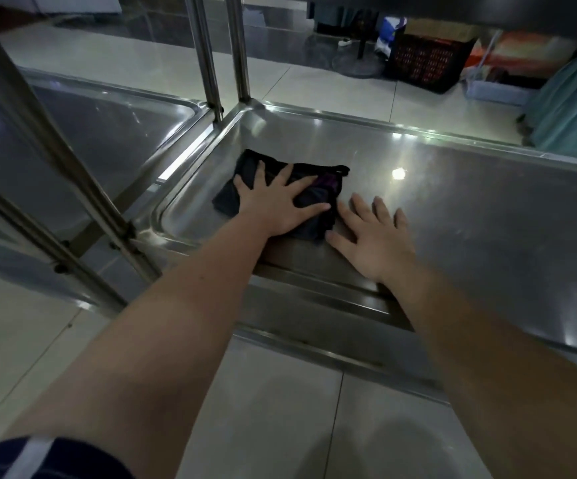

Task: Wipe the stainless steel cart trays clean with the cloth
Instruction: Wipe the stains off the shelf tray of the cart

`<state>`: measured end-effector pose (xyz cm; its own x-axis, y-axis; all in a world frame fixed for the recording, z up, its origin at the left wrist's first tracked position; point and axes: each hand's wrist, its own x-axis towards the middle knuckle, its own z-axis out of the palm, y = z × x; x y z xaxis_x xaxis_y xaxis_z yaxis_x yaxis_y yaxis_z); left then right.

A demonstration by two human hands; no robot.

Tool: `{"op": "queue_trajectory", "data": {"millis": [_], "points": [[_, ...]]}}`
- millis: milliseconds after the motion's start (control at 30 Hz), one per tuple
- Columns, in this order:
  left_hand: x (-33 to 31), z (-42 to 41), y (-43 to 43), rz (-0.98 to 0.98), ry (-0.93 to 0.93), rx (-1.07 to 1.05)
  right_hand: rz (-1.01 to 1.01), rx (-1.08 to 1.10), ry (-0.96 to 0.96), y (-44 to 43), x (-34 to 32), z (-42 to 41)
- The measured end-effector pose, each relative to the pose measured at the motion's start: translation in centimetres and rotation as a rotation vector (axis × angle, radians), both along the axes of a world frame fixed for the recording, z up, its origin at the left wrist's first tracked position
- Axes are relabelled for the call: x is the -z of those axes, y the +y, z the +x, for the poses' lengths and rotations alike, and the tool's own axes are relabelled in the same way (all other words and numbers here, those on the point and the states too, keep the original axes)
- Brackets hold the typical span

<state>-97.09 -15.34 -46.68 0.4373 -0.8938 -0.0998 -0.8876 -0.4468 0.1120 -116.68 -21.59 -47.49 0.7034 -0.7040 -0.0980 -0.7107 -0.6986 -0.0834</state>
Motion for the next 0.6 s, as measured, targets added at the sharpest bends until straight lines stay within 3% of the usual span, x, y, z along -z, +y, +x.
{"op": "queue_trajectory", "data": {"millis": [100,233,367,467,600], "points": [[-0.3,1.7,1.7,-0.003,-0.004,-0.008,0.016,-0.062,0.011,-1.0,-0.6,-1.5],[-0.7,4.1,4.5,-0.003,0.011,-0.061,-0.004,0.142,0.020,-4.3,-0.8,-7.1],[-0.7,4.8,6.4,0.022,0.016,-0.150,-0.046,0.180,0.027,-4.7,-0.3,-8.6],[-0.7,1.3,5.2,0.061,0.034,-0.155,-0.048,0.184,0.028,-4.5,-0.2,-8.1],[-0.5,-6.9,2.1,0.060,0.033,0.010,-0.034,0.192,0.018,-4.7,-0.2,-8.3]]}}
